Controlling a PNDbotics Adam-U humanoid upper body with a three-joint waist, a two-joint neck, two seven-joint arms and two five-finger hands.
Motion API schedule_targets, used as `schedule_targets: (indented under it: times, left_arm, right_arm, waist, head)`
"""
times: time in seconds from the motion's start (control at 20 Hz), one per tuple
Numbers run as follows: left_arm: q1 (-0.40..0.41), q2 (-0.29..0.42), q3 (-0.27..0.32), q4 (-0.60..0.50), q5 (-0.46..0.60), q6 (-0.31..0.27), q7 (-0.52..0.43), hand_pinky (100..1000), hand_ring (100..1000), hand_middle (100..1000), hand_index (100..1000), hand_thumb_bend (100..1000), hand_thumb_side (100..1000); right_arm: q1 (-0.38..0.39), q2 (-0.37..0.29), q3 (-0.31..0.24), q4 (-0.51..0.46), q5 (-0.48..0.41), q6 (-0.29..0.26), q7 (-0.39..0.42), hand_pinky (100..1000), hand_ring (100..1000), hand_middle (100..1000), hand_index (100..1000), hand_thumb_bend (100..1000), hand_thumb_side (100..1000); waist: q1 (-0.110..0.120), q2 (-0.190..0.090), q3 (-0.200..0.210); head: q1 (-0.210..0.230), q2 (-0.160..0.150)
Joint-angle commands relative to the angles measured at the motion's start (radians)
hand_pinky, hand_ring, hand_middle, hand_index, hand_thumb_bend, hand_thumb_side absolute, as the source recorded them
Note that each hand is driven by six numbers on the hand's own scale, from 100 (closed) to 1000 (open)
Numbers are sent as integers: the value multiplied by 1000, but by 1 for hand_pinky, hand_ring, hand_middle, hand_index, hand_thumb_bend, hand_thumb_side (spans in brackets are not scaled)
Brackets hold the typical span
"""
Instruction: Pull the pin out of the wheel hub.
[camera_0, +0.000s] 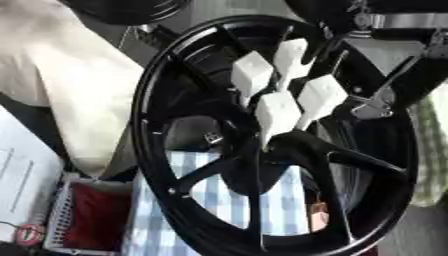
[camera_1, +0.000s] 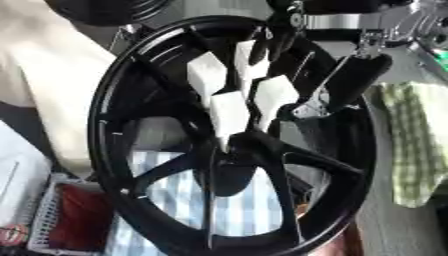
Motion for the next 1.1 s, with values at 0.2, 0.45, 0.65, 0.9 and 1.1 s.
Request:
schedule_targets:
  times: [0.2,0.45,0.65,0.9,1.1]
  left_arm:
    - [-10,8,1,-13,2,-3,-5,760,766,717,793,415,732]
    - [-11,5,0,-13,4,-2,-6,761,766,718,792,413,735]
    - [-12,4,0,-13,5,-2,-8,762,767,718,792,411,737]
    - [-12,2,0,-13,6,-2,-8,762,767,718,792,409,739]
    - [-14,0,-1,-13,8,-2,-10,763,767,719,792,408,740]
  right_arm:
    - [-7,-14,-6,12,8,9,1,789,737,726,766,463,206]
    - [3,-13,1,31,21,12,5,789,737,728,765,465,193]
    - [4,-11,6,49,28,9,10,789,737,727,764,450,177]
    - [7,-8,9,71,33,5,9,788,736,725,762,440,176]
    - [7,-4,14,84,37,3,13,788,736,725,761,429,158]
  waist:
    - [3,-12,3]
    - [2,-8,5]
    - [2,-5,6]
    - [3,-2,7]
    - [3,0,8]
  head:
    - [4,-3]
    - [4,-5]
    - [4,-7]
    - [4,-9]
    - [3,-13]
